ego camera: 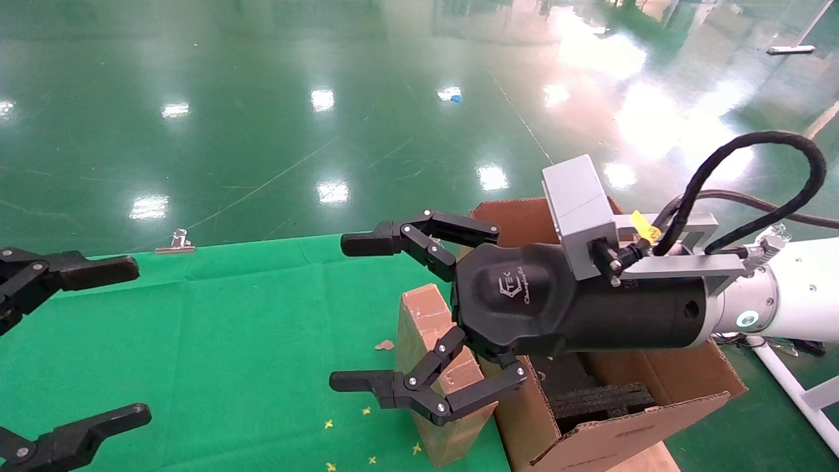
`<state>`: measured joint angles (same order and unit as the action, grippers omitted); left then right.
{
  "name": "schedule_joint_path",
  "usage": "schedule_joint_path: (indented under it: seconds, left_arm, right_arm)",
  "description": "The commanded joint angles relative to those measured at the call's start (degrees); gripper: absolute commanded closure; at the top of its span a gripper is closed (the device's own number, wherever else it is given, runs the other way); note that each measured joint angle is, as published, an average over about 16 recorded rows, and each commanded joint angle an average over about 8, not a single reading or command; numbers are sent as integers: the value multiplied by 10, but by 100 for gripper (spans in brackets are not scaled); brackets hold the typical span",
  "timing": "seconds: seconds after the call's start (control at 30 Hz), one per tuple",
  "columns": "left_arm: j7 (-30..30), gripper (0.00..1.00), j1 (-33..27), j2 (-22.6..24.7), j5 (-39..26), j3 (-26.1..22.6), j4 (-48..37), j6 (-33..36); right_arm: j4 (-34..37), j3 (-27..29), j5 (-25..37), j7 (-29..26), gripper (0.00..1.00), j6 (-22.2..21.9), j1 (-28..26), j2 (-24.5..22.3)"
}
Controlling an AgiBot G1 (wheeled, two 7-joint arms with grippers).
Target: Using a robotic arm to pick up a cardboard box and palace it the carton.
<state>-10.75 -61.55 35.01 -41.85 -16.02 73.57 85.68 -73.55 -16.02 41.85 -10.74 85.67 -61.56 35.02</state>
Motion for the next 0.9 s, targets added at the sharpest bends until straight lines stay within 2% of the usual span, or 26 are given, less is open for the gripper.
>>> schedule_joint_path:
  seconds: [0.03,0.43,0.6,0.77,0.9]
  left_arm:
    - [0,0,0,0,0,0,0,0]
    - [0,0,0,0,0,0,0,0]
    - [0,0,0,0,0,0,0,0]
    - [0,0,0,0,0,0,-1,0]
    - [0,0,0,0,0,-1,-1,0]
  right_arm:
    - [0,0,0,0,0,0,0,0]
    - [-1,0,1,0,0,0,0,0]
    - [-15,-7,21,10,0,3,-9,3]
    - [-36,-44,89,16,0,22,-52,16]
    - [-41,-113,178,0,0,40,-117,44]
